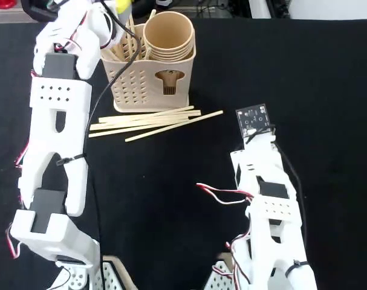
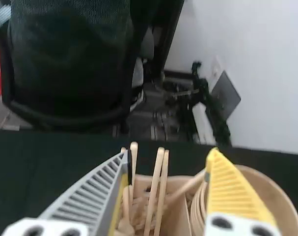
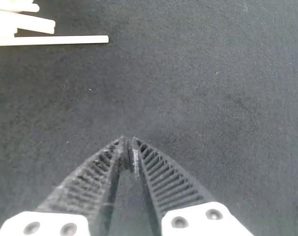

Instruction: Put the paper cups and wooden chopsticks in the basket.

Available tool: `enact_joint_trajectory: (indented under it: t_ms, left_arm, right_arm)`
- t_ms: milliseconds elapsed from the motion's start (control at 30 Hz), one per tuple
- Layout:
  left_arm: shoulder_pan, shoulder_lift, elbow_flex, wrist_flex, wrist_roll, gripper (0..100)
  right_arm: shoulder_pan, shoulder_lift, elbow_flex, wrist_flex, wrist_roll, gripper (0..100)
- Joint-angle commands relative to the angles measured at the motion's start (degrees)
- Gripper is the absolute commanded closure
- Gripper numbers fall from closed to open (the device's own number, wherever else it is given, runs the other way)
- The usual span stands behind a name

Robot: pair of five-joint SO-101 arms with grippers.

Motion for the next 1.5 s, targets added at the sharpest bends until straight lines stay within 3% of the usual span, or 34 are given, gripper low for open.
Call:
enact_joint_trajectory:
  t_ms: [0, 200, 333, 467, 533, 600, 800, 967, 1033, 1267, 1467]
  left_arm:
    - [0.48, -3.43, -7.69, 14.24, -3.6, 73]
    - [-5.05, -5.27, -9.54, 35.6, -4.66, 73]
    - [-12.18, -6.15, -8.22, 41.41, -7.38, 72]
    - [-15.78, -7.91, 2.59, 41.93, -14.77, 73]
    - [-18.15, -12.22, 12.09, 36.75, -15.03, 73]
    - [-20.09, -18.02, 25.71, 26.64, -15.21, 73]
    - [-17.8, -40.53, 65.89, -2.55, -16.7, 72]
    - [-17.45, -40.79, 87.08, -32.09, 8.53, 73]
    - [-18.42, -37.98, 89.45, -39.65, 12.4, 73]
    - [-17.19, -18.46, 80.04, -41.23, 16.97, 72]
    - [-15.25, 1.93, 56.04, -21.27, 17.05, 72]
  right_arm:
    - [0.26, -1.27, -2.95, -0.18, 0.44, 98.5]
    - [0.26, -1.19, -3.03, -0.18, 0.44, 98.5]
    - [0.26, -1.19, -3.12, -0.18, 0.26, 98.5]
    - [0.09, -1.19, -3.12, -0.18, 0.18, 98.5]
    - [-1.14, -1.19, -3.03, -0.18, 0.26, 98.5]
    - [-1.93, -1.19, -3.03, -0.09, 0.35, 98.5]
    - [-1.93, -1.19, -2.95, -0.18, 0.18, 98.5]
    - [-1.85, -1.19, -2.95, -0.09, 0.09, 98.5]
    - [-1.67, -1.19, -2.95, 0.0, 0.09, 98.5]
    - [-1.76, -1.19, -2.95, 0.09, 0.09, 98.5]
    - [-1.76, -1.19, -2.95, 0.09, 0.26, 98.5]
